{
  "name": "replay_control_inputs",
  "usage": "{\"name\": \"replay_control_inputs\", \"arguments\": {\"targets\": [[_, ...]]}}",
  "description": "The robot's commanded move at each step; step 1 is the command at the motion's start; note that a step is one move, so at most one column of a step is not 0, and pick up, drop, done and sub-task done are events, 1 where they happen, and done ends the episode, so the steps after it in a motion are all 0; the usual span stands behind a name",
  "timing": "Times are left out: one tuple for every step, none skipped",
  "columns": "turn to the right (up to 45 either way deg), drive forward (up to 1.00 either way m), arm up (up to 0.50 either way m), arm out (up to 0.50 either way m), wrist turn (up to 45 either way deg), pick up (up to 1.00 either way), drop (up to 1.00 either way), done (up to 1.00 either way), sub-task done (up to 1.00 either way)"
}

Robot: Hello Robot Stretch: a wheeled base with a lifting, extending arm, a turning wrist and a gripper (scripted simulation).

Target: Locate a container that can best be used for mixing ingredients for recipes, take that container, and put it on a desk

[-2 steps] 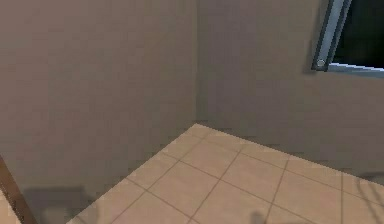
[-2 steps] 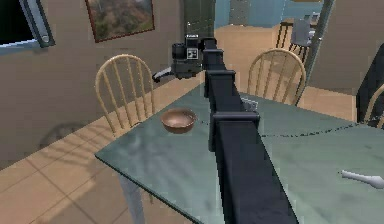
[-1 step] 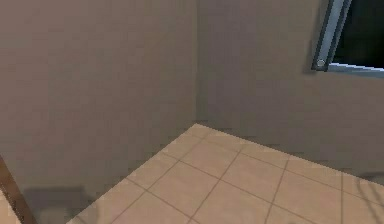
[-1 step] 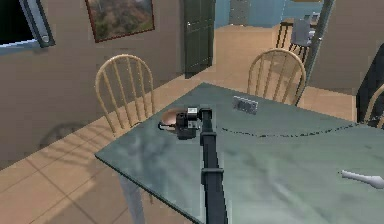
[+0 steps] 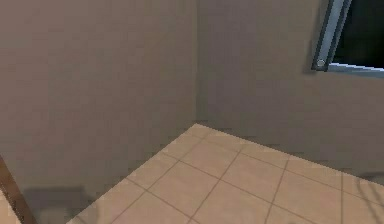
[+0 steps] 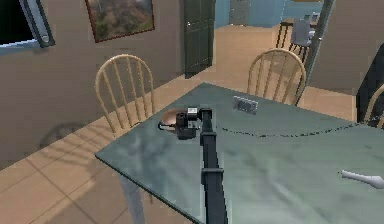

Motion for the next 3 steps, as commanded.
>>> {"name": "replay_control_inputs", "arguments": {"targets": [[0.0, 0.0, 0.1, 0.0, 0.0, 0.0, 0.0, 0.0, 0.0], [0.0, 0.0, 0.14, 0.0, 0.0, 0.0, 0.0, 0.0, 0.0], [0.0, 0.0, 0.0, 0.0, -45.0, 0.0, 0.0, 0.0, 0.0]]}}
